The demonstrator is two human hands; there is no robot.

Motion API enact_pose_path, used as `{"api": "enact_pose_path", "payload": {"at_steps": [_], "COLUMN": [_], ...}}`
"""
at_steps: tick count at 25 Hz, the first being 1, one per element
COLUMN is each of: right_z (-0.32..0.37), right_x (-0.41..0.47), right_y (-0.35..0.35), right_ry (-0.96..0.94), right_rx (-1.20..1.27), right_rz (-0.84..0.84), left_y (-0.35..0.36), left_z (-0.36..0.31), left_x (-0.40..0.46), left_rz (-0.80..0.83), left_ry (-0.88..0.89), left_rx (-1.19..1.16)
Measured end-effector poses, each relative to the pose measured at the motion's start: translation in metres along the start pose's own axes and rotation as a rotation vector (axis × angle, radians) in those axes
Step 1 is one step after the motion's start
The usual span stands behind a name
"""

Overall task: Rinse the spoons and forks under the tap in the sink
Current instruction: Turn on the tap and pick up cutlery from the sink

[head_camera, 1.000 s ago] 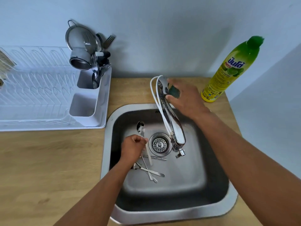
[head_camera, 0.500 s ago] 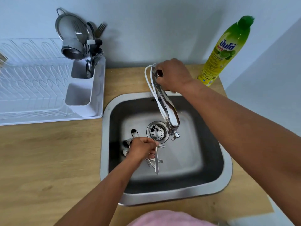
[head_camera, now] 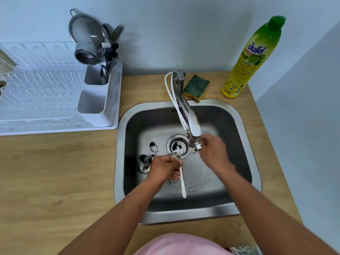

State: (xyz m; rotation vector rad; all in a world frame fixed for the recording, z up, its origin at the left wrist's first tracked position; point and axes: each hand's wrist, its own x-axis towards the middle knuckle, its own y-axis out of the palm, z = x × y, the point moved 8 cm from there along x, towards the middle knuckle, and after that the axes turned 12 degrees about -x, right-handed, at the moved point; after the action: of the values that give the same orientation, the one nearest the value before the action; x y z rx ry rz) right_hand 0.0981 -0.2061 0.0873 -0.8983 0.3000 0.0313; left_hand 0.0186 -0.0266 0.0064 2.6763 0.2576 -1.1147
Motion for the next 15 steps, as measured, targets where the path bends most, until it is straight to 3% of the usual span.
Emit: {"api": "enact_pose_path", "payload": {"at_steps": [2,3,5,10,15], "right_z": [-0.027,-0.030,-0.029,-0.020,-0.023], "right_x": [-0.034,-0.041,-0.043,-0.050,-0.060], "right_y": [0.057,0.074,0.087,0.090,0.084], "right_ry": [0.187,0.269,0.396,0.556,0.551], "right_rx": [0.206,0.356,0.583,0.872,0.757], "right_rz": [0.299,0.352,0.336,0.311,0.189], "left_y": [0.004,0.005,0.007,0.006,0.021], "left_z": [-0.003,-0.006,-0.013,-0.039,-0.041], "left_x": [-0.003,-0.004,-0.006,-0.009,-0.010], "left_rz": [-0.017,-0.024,-0.025,-0.071,-0.085], "left_ry": [0.022,0.041,0.089,0.258,0.358], "left_rx": [0.008,0.024,0.083,0.350,0.530]}}
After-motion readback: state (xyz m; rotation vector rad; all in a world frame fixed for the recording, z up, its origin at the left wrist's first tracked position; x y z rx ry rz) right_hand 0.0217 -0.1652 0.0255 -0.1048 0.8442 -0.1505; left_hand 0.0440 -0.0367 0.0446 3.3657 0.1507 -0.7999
